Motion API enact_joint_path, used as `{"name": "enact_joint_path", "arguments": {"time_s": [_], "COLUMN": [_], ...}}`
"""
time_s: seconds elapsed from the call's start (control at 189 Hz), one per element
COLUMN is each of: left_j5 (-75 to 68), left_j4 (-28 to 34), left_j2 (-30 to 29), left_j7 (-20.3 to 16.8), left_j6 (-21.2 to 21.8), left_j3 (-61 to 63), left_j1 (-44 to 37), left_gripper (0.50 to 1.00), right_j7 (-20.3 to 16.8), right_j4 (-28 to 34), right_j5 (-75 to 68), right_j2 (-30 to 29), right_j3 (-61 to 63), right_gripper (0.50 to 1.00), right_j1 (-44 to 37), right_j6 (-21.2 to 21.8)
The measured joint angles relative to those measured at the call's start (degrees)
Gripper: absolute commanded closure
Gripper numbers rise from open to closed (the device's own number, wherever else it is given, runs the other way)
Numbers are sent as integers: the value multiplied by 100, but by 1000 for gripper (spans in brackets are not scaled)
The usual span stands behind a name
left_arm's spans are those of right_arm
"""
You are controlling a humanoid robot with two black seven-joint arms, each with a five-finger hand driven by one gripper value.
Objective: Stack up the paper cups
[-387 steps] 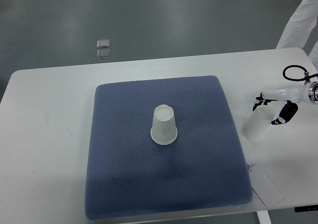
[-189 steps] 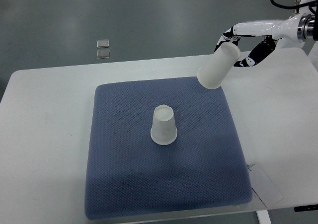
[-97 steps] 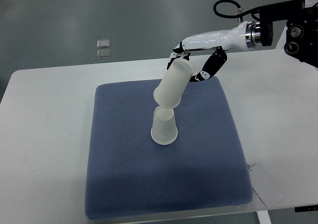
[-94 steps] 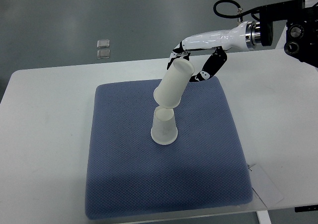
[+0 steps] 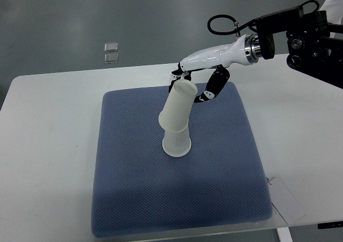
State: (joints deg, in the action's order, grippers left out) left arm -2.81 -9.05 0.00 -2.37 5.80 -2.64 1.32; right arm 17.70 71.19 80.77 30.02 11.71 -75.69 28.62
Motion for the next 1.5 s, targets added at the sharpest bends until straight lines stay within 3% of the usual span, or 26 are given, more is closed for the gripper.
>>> {"name": "enact_joint_path", "arguments": {"time_s": [0.758,1.283,1.501], "left_j5": [0,0,0], "left_j4": [0,0,0], "left_j2": [0,0,0], "left_j7": [0,0,0], "left_j6": [0,0,0], "left_j3": [0,0,0], "left_j1": [0,0,0], "left_gripper": [500,500,500], "right_j7": [11,-41,-170], "right_j4": [142,109,68], "right_j5": [38,352,386], "right_j2": [193,-72,-147], "right_j3": [48,-123,-151], "right_gripper": [826,822,777], "right_j1": [-304,-43,41], "right_j6": [242,108,-54]}}
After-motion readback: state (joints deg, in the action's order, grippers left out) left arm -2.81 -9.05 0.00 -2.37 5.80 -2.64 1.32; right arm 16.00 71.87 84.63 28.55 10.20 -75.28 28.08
